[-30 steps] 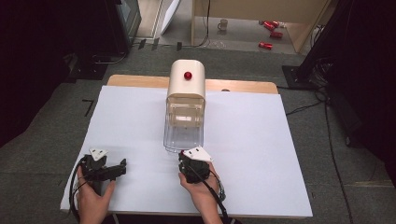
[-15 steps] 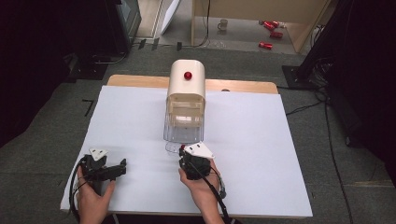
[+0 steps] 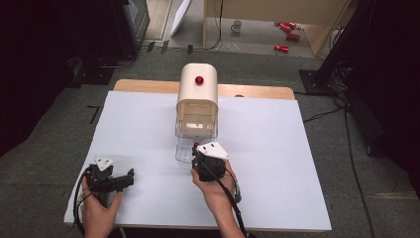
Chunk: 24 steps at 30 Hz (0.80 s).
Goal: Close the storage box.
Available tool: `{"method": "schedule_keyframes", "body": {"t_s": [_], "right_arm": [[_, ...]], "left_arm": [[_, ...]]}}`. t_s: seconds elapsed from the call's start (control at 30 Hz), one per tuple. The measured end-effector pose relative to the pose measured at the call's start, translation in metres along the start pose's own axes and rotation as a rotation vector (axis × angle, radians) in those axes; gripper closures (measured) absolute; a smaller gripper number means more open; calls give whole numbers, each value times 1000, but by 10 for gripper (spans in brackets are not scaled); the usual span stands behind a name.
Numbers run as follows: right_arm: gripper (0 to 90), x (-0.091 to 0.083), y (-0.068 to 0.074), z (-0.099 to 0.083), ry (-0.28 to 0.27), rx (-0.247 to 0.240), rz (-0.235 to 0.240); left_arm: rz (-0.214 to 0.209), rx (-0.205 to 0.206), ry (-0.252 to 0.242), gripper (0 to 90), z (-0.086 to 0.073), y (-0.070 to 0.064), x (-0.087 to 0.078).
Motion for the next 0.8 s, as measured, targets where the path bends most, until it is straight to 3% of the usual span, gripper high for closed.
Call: {"method": "schedule_keyframes", "body": {"t_s": [0.8], "right_arm": [[801,28,-19,37,16,20,-28]], "left_arm": [[1,0,-2,0,0,0,0]]}}
Point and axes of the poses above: each handheld gripper's, and its own axes: x roughly forward along the jaws, z roughly out of its top, y roughly to its left, the point moved 9 cm from there along x, roughly forward along the jaws, and after that the axes turned 12 degrees about y, right-handed, at the moved point
